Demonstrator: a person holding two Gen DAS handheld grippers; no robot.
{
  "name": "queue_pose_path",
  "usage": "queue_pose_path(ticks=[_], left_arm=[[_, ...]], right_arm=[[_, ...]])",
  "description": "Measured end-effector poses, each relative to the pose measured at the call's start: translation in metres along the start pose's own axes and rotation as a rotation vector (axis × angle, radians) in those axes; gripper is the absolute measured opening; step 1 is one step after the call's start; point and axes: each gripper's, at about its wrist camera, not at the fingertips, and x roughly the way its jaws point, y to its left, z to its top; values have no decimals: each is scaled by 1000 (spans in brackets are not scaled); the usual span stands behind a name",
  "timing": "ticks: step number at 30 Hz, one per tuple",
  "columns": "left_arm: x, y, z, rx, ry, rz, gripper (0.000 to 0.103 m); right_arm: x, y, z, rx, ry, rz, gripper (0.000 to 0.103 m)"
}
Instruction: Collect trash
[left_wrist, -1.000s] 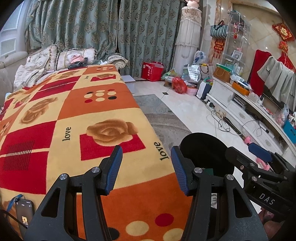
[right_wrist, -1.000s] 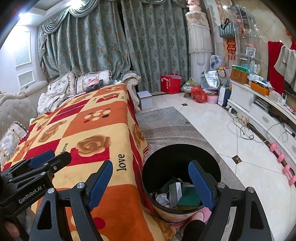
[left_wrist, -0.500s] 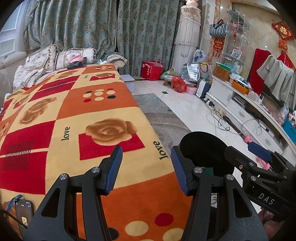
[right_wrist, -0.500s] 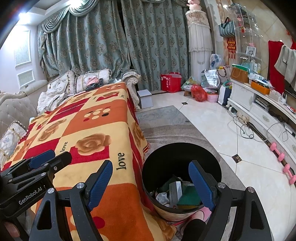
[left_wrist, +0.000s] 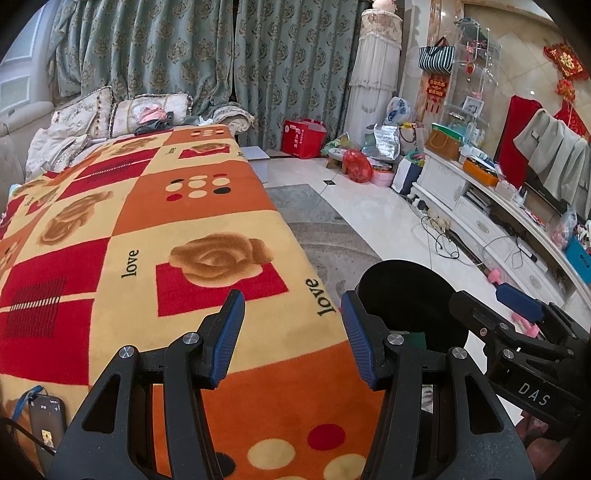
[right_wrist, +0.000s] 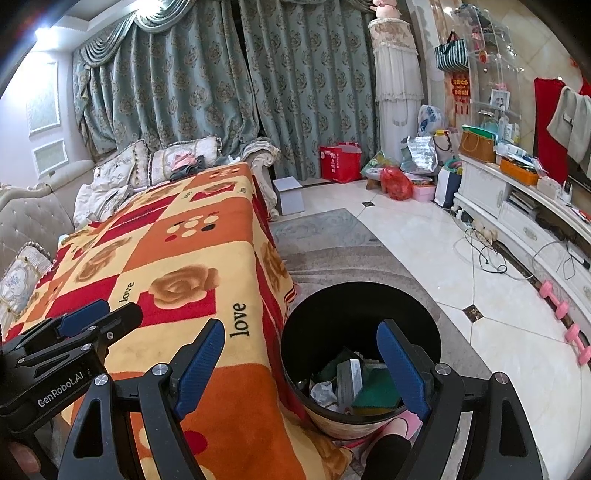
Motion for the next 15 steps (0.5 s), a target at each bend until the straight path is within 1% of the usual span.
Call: queue_pose_path(ticks=[15], left_arm=[[1, 2, -3, -4, -2, 3, 53]], right_arm=[[-1, -3, -2, 3, 2, 2, 83]])
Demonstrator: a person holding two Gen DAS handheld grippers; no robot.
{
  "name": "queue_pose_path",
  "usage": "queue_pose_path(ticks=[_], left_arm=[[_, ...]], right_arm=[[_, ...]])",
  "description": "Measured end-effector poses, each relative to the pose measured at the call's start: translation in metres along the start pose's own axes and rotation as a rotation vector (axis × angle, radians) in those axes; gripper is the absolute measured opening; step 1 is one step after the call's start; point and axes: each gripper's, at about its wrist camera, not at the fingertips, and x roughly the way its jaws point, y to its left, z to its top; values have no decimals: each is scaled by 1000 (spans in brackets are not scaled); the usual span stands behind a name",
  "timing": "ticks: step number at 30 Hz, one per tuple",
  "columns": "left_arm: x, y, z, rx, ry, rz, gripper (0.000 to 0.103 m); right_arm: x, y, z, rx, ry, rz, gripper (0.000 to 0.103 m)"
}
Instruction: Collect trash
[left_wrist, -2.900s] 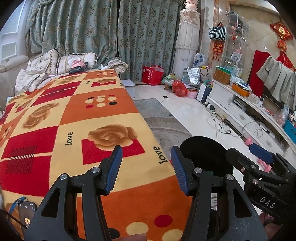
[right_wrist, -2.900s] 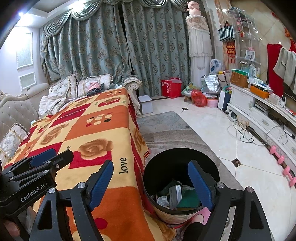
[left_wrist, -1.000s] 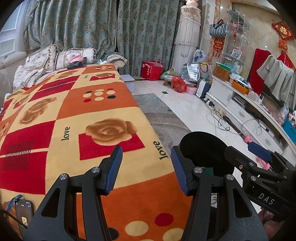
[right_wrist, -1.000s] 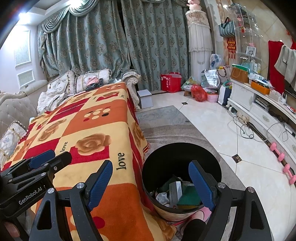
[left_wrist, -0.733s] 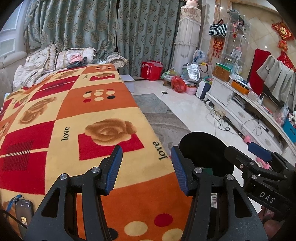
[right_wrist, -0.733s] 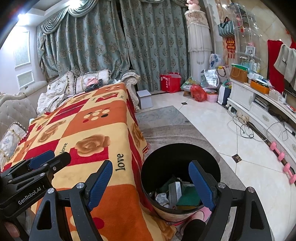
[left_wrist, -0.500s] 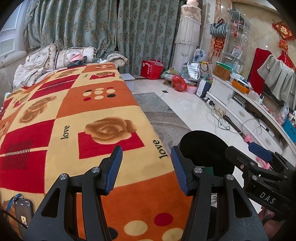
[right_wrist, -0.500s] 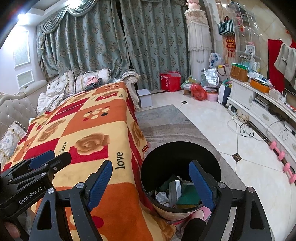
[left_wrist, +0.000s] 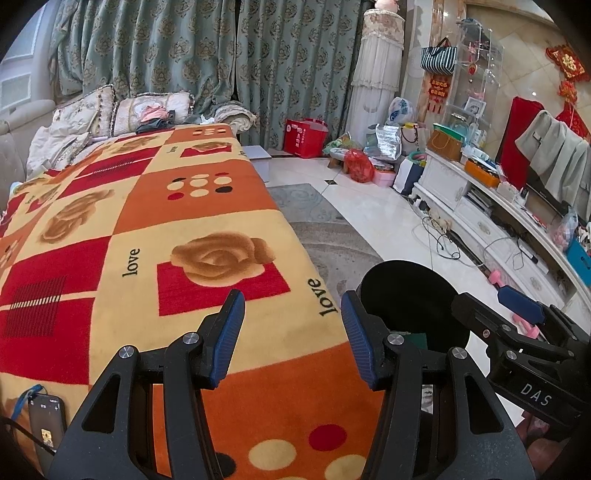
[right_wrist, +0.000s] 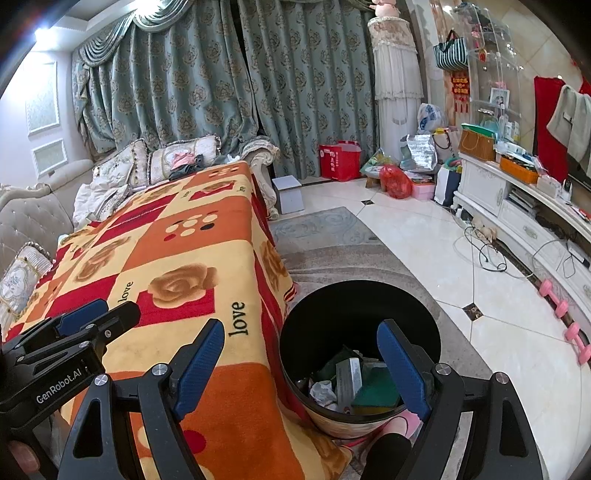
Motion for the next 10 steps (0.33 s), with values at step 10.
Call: queue_pose_path(ticks=[10], left_arm=[[-2, 7, -5, -7, 1, 15, 53]], right_arm=[[5, 6, -1, -8, 23, 17, 83]])
